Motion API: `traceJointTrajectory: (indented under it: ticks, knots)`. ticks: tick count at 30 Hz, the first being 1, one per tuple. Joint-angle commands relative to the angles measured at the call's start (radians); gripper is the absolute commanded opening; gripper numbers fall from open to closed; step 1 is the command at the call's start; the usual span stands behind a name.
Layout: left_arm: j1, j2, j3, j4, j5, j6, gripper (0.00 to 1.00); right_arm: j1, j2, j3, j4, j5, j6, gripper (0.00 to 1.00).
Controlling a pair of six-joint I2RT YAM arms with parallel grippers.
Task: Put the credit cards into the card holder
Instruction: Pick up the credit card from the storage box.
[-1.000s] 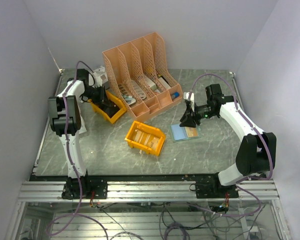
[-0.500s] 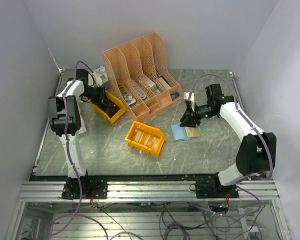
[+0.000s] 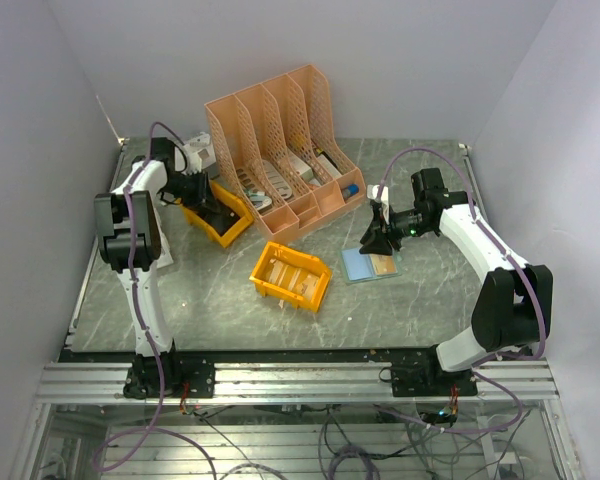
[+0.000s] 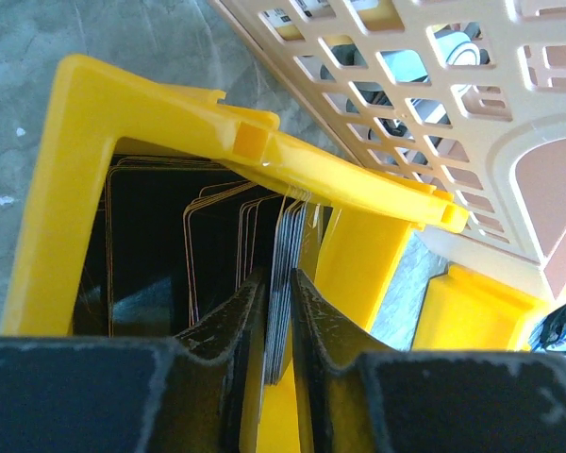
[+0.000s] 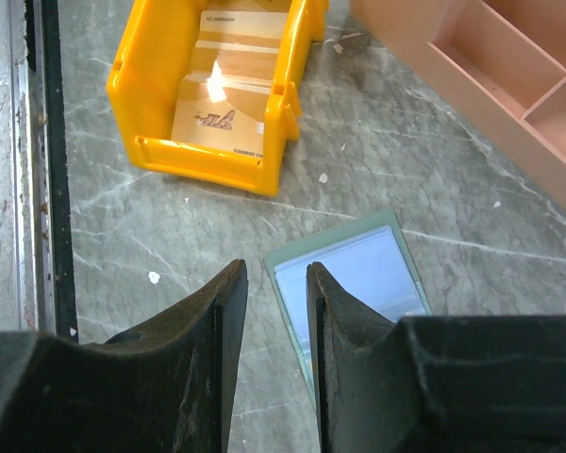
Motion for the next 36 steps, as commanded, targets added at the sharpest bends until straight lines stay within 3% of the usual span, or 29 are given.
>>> traceJointTrajectory:
  ticks: [1,5,11,28,33,36]
  knots:
    - [0.016,-0.013,0.036,-0.012,0.009,-0.012,0.26,-0.007,0.003,0.024,-0.014,-0.021,-0.011,0.32]
    - [0.026,-0.019,0.039,-0.005,0.012,-0.022,0.24,-0.007,0.003,0.023,-0.014,-0.022,-0.013,0.32]
    - [0.033,-0.018,0.048,-0.007,0.011,-0.034,0.07,-0.007,0.003,0.023,-0.016,-0.022,-0.014,0.32]
    - [0.053,-0.331,-0.067,0.159,-0.234,-0.272,0.07,-0.007,0.006,0.025,-0.025,-0.028,-0.025,0.32]
    - [0.054,-0.448,-0.107,0.148,-0.341,-0.509,0.07,-0.007,0.002,0.021,-0.022,-0.035,-0.021,0.32]
    - [0.054,-0.513,-0.152,0.157,-0.213,-0.646,0.07,-0.007,-0.006,0.014,-0.008,-0.058,-0.004,0.32]
